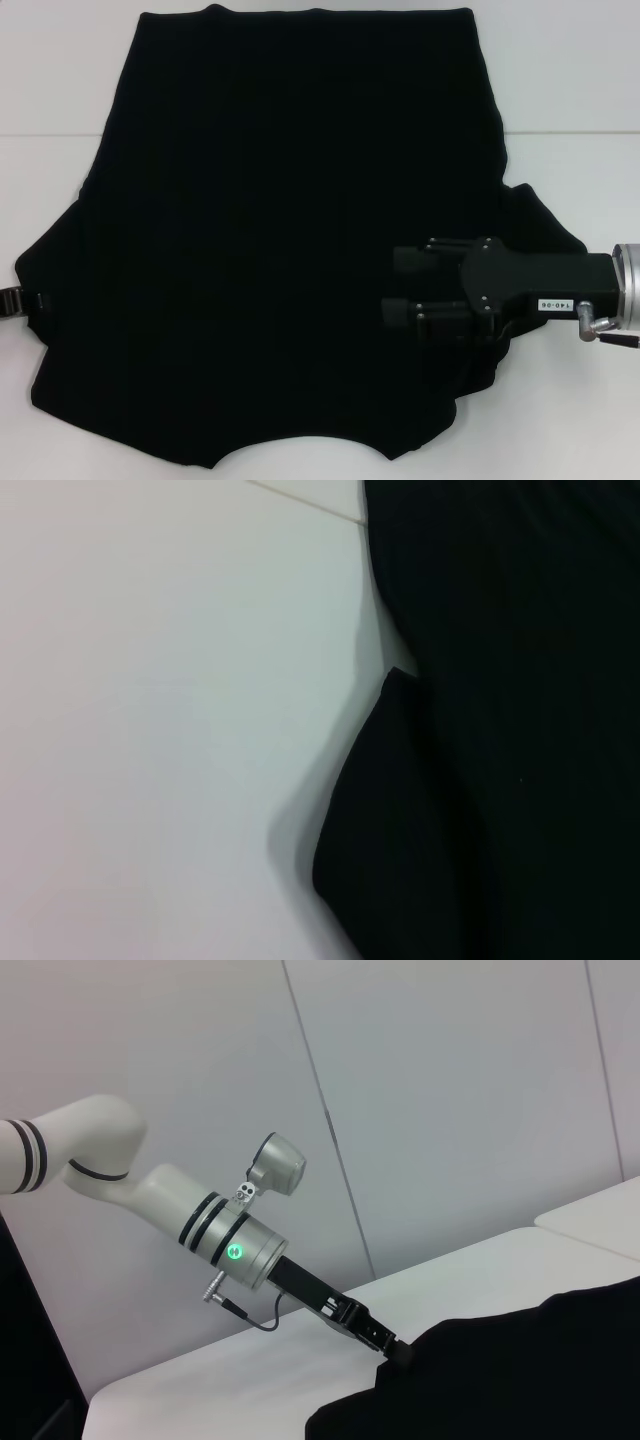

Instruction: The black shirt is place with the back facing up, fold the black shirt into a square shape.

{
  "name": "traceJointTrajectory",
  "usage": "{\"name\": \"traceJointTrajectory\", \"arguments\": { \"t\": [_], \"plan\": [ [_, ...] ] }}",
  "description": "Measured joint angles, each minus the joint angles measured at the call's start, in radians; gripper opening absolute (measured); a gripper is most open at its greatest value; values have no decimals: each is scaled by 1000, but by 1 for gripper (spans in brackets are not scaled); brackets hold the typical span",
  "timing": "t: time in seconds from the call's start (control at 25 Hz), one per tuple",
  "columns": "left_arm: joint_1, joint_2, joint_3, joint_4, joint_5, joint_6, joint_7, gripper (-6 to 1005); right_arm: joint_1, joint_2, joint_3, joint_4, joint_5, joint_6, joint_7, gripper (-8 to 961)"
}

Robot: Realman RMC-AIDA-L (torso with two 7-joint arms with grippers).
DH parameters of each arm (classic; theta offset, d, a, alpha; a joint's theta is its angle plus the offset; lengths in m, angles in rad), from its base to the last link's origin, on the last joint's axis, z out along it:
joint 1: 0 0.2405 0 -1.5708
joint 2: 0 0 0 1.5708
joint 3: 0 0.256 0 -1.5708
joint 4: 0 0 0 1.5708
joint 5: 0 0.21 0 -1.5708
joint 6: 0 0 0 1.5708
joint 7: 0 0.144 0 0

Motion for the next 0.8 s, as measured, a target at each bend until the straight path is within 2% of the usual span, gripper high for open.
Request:
{"name": "traceJointTrajectory", "arguments": {
  "t": [0.24, 0.48, 0.8],
  "plan": [
    [1, 0, 0, 0, 1, -1, 0, 252, 0, 0, 3, -1, 0, 0, 0, 818],
    [2, 1, -4, 1, 1, -1, 3, 26, -2, 0, 7, 1, 0, 0, 0, 818],
    [4, 6, -46, 20, 1, -1, 7, -2, -4, 1, 24, 2, 0, 3, 0, 817]
  ]
}}
